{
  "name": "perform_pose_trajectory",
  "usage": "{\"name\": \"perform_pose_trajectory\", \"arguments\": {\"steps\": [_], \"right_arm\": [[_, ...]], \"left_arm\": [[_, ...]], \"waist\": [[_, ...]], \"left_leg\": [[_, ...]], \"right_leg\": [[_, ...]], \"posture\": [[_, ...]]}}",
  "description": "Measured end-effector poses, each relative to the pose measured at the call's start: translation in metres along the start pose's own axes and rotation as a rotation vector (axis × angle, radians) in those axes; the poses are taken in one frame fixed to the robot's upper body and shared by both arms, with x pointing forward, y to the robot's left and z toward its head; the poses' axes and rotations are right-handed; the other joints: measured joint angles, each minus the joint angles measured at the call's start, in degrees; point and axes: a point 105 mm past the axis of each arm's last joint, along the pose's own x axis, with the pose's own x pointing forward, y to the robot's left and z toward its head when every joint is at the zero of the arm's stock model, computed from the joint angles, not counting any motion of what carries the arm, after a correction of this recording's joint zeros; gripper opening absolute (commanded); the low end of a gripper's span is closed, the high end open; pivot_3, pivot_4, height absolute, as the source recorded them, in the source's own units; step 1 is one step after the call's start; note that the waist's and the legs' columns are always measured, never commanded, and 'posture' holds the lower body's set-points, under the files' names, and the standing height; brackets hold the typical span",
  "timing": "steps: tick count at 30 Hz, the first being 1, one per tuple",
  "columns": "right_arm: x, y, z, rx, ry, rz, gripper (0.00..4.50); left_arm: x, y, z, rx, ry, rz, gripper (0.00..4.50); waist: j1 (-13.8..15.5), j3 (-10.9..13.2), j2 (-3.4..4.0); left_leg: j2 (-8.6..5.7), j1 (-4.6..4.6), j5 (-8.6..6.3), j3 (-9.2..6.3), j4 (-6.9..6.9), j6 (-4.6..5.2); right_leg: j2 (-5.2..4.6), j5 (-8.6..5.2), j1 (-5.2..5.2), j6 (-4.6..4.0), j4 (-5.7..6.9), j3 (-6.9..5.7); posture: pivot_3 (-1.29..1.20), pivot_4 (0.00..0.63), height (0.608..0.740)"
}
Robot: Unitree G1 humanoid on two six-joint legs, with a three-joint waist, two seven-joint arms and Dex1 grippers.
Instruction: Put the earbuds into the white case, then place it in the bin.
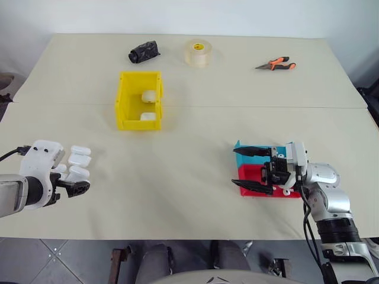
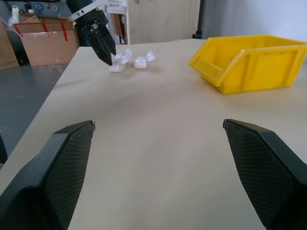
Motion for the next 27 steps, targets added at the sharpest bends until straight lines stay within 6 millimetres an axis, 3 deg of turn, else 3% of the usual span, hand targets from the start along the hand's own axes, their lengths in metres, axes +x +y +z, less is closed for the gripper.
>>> {"name": "perform_pose_trajectory", "arguments": {"steps": [12,21,27], "right_arm": [[0.001,-0.001,0.005,-0.025,-0.005,-0.029,4.50],[0.002,-0.001,0.008,-0.040,-0.008,-0.035,4.50],[0.001,0.000,0.006,-0.030,-0.006,-0.050,4.50]], "left_arm": [[0.021,-0.002,-0.001,0.030,0.028,-0.056,4.47],[0.024,-0.004,0.002,0.056,0.037,-0.067,4.47],[0.023,-0.006,-0.001,0.079,0.061,-0.074,2.98]], "waist": [[0.0,0.0,0.00],[0.1,0.0,0.00],[0.1,0.0,0.01]], "left_leg": [[0.03,0.00,0.00,0.01,0.03,-0.01],[0.03,0.00,0.00,-0.01,0.09,-0.01],[0.04,0.01,0.00,-0.02,0.09,-0.01]], "right_leg": [[0.00,0.00,-0.04,0.00,0.06,0.02],[-0.02,0.00,-0.03,0.00,0.12,0.02],[-0.02,0.00,-0.03,0.00,0.14,0.02]], "posture": [[0.00,0.150,0.740],[0.00,0.150,0.740],[0.00,0.150,0.740]]}}
